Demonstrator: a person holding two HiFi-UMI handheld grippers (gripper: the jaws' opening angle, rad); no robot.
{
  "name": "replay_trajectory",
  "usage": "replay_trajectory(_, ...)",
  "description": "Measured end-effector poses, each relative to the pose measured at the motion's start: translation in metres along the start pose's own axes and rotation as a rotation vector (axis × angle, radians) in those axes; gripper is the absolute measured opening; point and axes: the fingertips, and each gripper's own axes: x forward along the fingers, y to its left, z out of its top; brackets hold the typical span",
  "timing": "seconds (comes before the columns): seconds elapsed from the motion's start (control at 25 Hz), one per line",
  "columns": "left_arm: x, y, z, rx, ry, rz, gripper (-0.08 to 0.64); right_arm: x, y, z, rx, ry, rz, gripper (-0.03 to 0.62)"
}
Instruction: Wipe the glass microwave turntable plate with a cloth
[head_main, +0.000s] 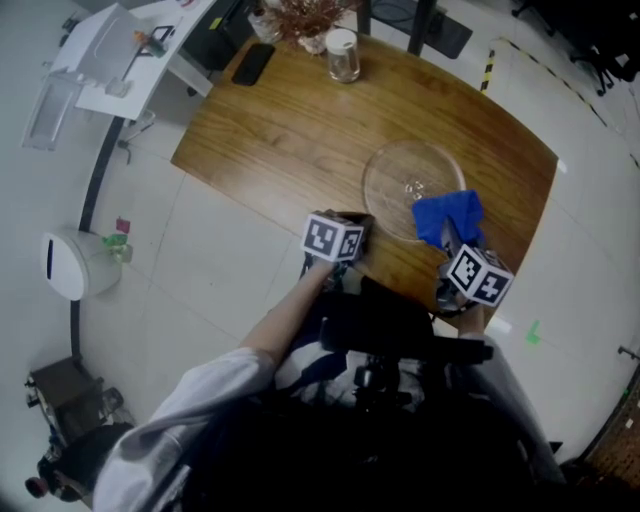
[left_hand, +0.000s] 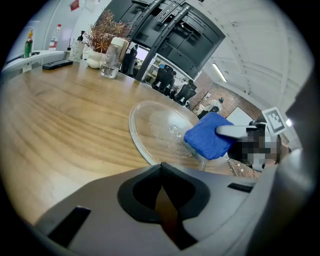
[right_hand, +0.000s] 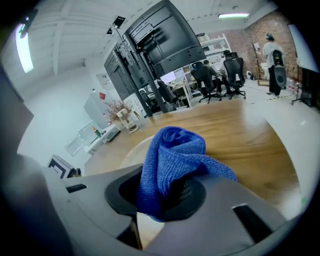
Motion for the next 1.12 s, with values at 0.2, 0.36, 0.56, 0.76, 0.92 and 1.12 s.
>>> replay_trajectory(0.2, 0.0, -0.001, -0.001, -0.001, -0.001, -0.002, -0.005, 0.015, 0.059, -0.031, -0.031, 0.086, 0.164, 0.083)
replay_trajectory(0.36, 0.0, -0.001, -0.001, -0.006, 0.001, -0.005, -0.006, 0.023, 0.072, -0.056, -0.104, 0.155, 0.167, 0.081)
replay_trajectory(0.56, 0.0, 0.0, -0.001, -0.007, 0.001, -0.005, -0.005, 0.021, 0.038, -0.06, -0.078, 0.165, 0.08, 0.083)
replay_trajectory(0.76, 0.0, -0.001, -0.001, -0.004, 0.006, -0.012, -0.005, 0.007, 0.009, -0.054, -0.046, 0.135, -0.001, 0.083)
replay_trajectory(0.92, 0.0, -0.001, -0.001, -0.002, 0.01, -0.019, -0.006, -0.002, -0.01, -0.057, -0.005, 0.114, -0.046, 0.083)
replay_trajectory(1.12, 0.0, -0.001, -0.001, 0.006, 0.015, -0.021, -0.006, -0.008, -0.01, -0.057, 0.032, 0.094, -0.072, 0.083)
